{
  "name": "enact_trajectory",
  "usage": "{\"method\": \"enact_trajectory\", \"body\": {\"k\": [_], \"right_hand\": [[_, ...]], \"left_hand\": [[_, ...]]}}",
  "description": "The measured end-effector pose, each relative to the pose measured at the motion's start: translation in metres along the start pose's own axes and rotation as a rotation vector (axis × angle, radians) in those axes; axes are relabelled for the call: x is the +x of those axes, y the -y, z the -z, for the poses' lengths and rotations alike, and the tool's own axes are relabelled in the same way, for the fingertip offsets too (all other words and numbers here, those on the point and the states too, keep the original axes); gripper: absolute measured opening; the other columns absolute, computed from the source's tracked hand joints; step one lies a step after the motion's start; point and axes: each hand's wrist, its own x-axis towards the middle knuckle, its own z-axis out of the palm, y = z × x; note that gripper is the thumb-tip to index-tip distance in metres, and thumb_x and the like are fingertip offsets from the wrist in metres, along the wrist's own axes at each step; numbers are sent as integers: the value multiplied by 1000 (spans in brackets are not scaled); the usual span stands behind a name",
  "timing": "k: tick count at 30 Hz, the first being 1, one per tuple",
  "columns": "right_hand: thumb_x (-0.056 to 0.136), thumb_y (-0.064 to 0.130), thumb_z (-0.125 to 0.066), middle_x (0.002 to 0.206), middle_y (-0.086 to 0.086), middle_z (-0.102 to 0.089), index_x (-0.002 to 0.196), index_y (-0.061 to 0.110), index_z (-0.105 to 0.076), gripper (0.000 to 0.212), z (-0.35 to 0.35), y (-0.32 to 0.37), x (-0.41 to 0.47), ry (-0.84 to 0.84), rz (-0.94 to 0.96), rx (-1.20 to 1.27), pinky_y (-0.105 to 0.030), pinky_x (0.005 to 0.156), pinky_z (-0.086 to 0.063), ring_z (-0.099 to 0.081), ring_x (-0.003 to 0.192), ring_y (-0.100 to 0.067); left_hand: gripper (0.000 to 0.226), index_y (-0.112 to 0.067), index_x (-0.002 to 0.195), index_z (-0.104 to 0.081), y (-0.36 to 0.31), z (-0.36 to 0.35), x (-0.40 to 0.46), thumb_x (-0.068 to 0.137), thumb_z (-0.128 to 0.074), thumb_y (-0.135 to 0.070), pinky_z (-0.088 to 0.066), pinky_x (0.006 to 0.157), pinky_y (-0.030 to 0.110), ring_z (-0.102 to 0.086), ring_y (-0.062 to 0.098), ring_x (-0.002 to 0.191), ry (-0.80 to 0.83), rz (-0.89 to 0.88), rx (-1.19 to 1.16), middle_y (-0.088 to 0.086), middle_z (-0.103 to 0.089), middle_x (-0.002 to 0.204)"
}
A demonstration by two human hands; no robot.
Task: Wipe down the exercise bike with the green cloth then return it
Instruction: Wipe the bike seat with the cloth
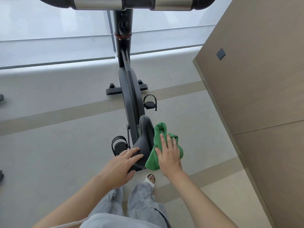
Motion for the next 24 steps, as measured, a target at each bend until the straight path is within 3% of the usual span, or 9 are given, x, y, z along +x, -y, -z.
{"method": "enact_trajectory", "body": {"k": [4,7,10,14,18,20,24], "right_hand": [[110,52,-31,166,-15,-35,168,15,-20,70,0,32,21,-34,-38,-103,-62,120,-30,-31,154,-38],[110,51,-31,155,-16,-48,166,8,-18,72,6,46,49,-10,15,-97,-56,111,-41,-50,138,-35],[109,54,-35,147,-17,-50,165,6,-13,77,13,64,87,45,30,39,-53,97,-48,-57,124,-36],[108,50,-43,138,-17,-51,153,11,-37,60,20,84,132,67,39,106,-49,90,-49,-59,118,-40],[108,44,-43,138,-16,-52,142,15,-52,46,20,90,149,95,54,108,-47,92,-48,-60,119,-41],[109,47,-42,147,-16,-47,151,20,-46,50,19,82,140,74,82,145,-49,94,-49,-58,123,-41],[111,50,-33,167,-11,-28,168,31,-13,63,16,54,96,35,139,99,-53,93,-51,-56,125,-40]], "left_hand": [[66,-38,161,-32,5,-2,-1,100,-54,-31,-36,120,27,-27,12,155,-26,-16,-35,-11,-18,173],[66,-36,162,-31,5,-2,-3,100,-53,-30,-39,118,26,-24,11,157,-29,-12,-51,-13,-15,173],[71,-37,165,-23,1,-5,-5,100,-51,-28,-40,118,27,-15,10,160,-18,16,-65,-14,-6,175],[76,-37,167,-15,-5,-8,-9,102,-51,-26,-30,125,27,-4,8,162,-3,33,-70,-17,5,175],[76,-35,168,-15,-9,-8,-10,101,-51,-24,-28,123,24,-7,9,162,9,56,-66,-17,5,175],[74,-36,167,-17,-11,-8,-12,101,-50,-25,-31,120,24,-15,11,160,15,75,-64,-16,3,176],[73,-37,167,-17,-8,-14,-22,100,-48,-28,-32,117,22,-23,9,157,3,111,-78,-19,1,175]]}}
